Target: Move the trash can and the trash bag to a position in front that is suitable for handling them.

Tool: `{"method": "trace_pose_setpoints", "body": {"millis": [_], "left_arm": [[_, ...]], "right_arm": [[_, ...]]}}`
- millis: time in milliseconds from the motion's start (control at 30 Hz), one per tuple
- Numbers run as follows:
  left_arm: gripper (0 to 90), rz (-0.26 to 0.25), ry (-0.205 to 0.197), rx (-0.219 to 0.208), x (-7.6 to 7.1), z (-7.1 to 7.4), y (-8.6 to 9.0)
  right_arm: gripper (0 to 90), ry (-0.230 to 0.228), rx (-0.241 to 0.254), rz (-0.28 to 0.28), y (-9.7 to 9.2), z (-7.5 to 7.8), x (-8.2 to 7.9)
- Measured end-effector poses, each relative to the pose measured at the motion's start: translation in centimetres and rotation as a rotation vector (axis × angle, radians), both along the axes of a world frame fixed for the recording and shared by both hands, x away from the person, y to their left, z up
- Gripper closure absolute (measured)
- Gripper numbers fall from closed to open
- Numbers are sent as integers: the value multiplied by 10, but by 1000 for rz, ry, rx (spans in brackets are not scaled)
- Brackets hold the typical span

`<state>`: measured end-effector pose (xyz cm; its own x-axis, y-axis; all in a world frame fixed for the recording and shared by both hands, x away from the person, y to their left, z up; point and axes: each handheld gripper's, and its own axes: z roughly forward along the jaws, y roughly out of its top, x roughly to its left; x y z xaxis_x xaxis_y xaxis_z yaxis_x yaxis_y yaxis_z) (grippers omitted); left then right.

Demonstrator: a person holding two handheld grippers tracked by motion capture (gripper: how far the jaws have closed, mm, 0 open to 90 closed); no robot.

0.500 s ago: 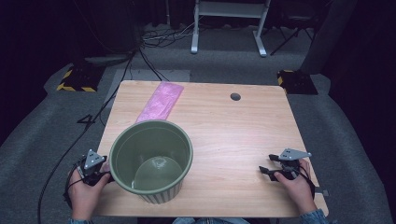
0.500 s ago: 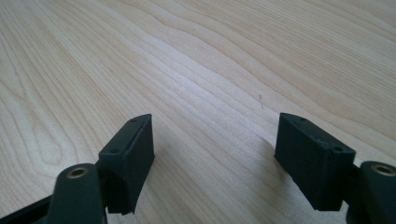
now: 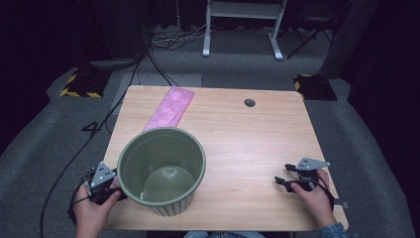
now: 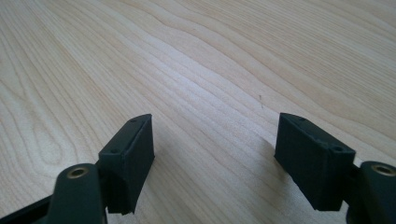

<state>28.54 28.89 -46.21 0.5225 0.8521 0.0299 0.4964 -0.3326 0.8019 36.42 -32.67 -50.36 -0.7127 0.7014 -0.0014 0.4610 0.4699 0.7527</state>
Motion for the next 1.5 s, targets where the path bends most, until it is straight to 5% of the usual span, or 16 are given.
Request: {"method": "trace_pose_setpoints", "body": {"millis": [200,733,1067,1167,1233,1367,1500], "left_arm": [[320,-46,3,-19,7,-1,-22],[325,-272,-7,-27,41,-5,-108],[307,-356,9,-14,56,-7,-142],[273,-316,33,-1,66,-4,-136],[273,-233,31,27,74,-1,-123],[269,-50,15,150,94,-4,-94],[269,61,44,75,114,-13,-62]], "right_arm": [[284,0,-1,0,0,0,0],[284,-1,1,-5,0,0,0],[284,0,1,-6,0,0,0],[284,0,1,-6,0,0,0],[284,0,1,-5,0,0,0],[284,0,3,-5,0,0,0],[284,0,1,-6,0,0,0]]}}
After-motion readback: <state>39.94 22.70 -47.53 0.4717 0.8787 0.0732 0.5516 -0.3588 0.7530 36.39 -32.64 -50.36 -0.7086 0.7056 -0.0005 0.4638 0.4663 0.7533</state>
